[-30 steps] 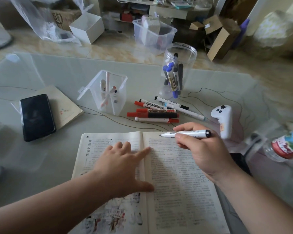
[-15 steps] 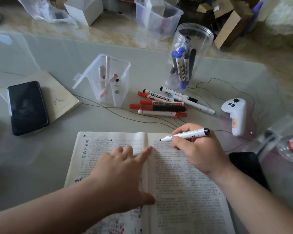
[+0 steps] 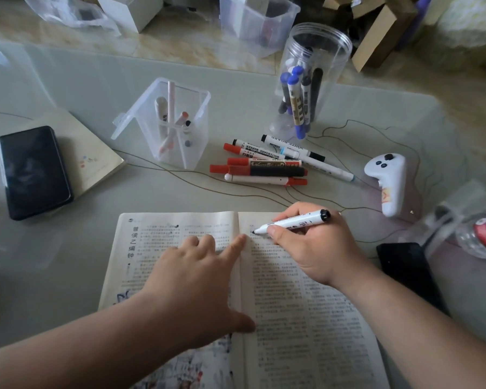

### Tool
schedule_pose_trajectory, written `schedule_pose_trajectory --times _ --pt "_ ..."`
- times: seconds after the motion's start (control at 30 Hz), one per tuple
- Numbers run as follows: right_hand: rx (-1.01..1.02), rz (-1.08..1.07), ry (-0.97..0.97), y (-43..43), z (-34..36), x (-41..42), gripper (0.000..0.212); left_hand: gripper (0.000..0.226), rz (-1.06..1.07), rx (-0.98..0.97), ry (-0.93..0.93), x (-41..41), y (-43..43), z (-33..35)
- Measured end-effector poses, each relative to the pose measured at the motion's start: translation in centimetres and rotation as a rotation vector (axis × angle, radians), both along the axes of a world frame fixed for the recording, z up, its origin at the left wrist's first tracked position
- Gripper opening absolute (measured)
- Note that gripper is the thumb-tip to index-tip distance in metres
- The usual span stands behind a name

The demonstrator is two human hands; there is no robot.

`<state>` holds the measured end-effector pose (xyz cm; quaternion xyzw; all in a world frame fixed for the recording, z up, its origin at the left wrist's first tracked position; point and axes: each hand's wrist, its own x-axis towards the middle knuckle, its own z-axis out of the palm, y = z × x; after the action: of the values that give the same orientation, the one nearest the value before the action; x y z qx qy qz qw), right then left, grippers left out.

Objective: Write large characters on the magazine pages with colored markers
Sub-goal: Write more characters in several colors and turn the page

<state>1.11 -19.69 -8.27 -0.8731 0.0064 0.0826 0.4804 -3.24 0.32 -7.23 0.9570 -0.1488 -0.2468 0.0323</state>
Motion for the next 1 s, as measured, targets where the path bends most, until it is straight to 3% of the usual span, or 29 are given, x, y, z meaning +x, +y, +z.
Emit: schedule_pose_trajectory --times 0.2,0.37,0.6,0.83,1.0 --pt "-0.059 -0.078 -0.01 -0.4 0.36 0.4 0.015 0.128 -0.006 0.002 -0.002 -0.09 0.05 -0.06" --pt "-0.044 0.01 0.085 -0.57 0.38 0.46 0.014 0.129 -0.008 0.0 -0.002 -0.07 0.03 -0.11" --pt "0.042 0.003 0.001 -0.38 0.44 0.43 0.011 0.129 -0.011 -0.006 0.006 -0.1 0.04 -0.25" --pt "-0.025 -0.005 -0.054 -0.17 0.43 0.22 0.012 0.129 -0.015 -0.008 0.012 -0.1 0.04 -0.24" --pt "0.028 0.077 0.051 0.12 0.7 -0.12 0.011 0.127 -0.012 -0.004 0.017 -0.07 0.01 -0.26"
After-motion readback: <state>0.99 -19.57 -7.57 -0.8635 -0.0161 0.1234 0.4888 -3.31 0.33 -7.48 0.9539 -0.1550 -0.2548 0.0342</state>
